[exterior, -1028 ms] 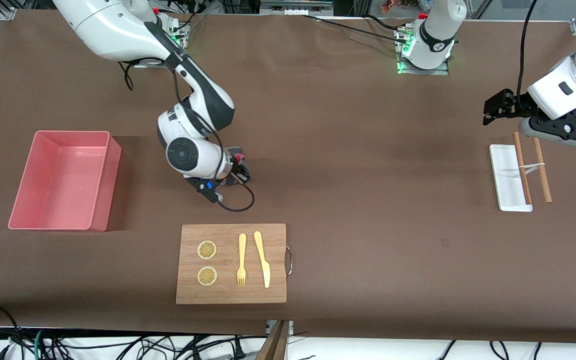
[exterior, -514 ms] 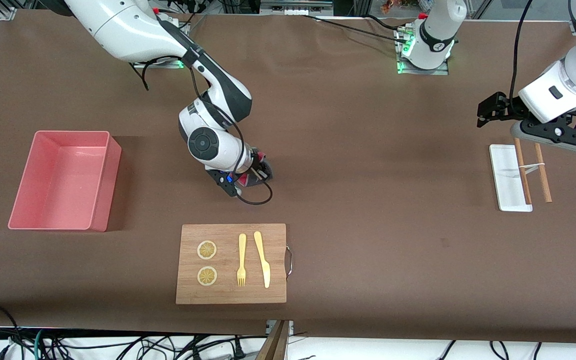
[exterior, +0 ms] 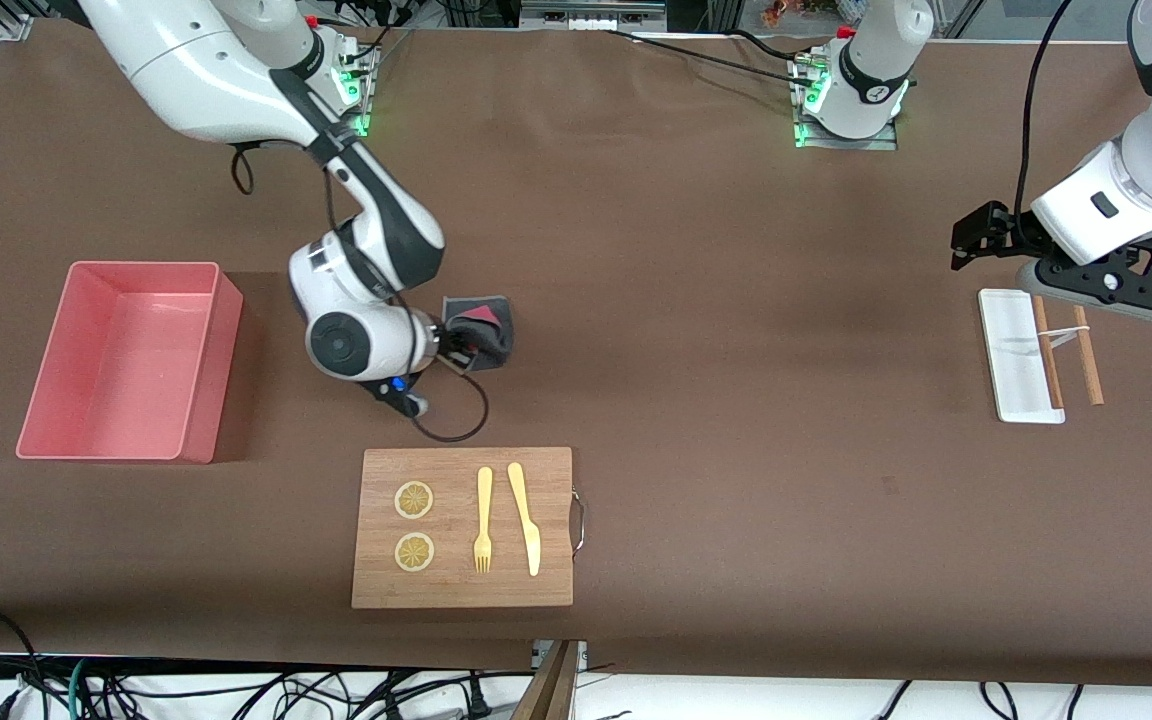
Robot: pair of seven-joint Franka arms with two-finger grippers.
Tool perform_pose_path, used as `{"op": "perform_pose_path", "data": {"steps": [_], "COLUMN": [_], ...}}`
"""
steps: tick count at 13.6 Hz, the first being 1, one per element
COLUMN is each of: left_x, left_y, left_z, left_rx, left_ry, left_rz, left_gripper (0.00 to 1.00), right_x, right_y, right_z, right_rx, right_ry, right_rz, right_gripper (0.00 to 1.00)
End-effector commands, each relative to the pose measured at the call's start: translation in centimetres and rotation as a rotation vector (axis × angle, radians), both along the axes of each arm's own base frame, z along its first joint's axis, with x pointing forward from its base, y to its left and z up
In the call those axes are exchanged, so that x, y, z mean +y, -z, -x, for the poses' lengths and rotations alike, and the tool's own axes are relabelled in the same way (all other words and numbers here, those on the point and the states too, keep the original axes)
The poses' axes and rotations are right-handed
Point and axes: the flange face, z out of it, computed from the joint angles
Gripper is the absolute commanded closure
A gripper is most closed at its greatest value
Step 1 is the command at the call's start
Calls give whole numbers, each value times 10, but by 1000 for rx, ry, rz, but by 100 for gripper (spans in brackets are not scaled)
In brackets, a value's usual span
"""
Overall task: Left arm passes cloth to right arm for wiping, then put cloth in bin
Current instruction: 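Wipe the table beside the pink bin with the cloth in the right gripper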
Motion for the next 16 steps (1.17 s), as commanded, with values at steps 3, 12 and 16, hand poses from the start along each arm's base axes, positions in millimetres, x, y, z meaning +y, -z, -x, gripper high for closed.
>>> {"op": "perform_pose_path", "data": {"steps": [3, 12, 16], "left_x": [-5, -1, -1], "left_y": [-6, 3, 3], "left_z": [-18, -24, -24], "left_rx": [-9, 4, 3], "left_ry": [9, -13, -12], "left_rz": [-7, -9, -10], "left_gripper": [0, 0, 0], "right_x": [-113, -216, -300], "right_y": [-13, -199, -264], "right_z": [-24, -30, -20], "right_rx": [44, 42, 88], "right_ry": [-181, -361, -521], "right_rz": [-3, -35, -27], "right_gripper": [100, 100, 100]}}
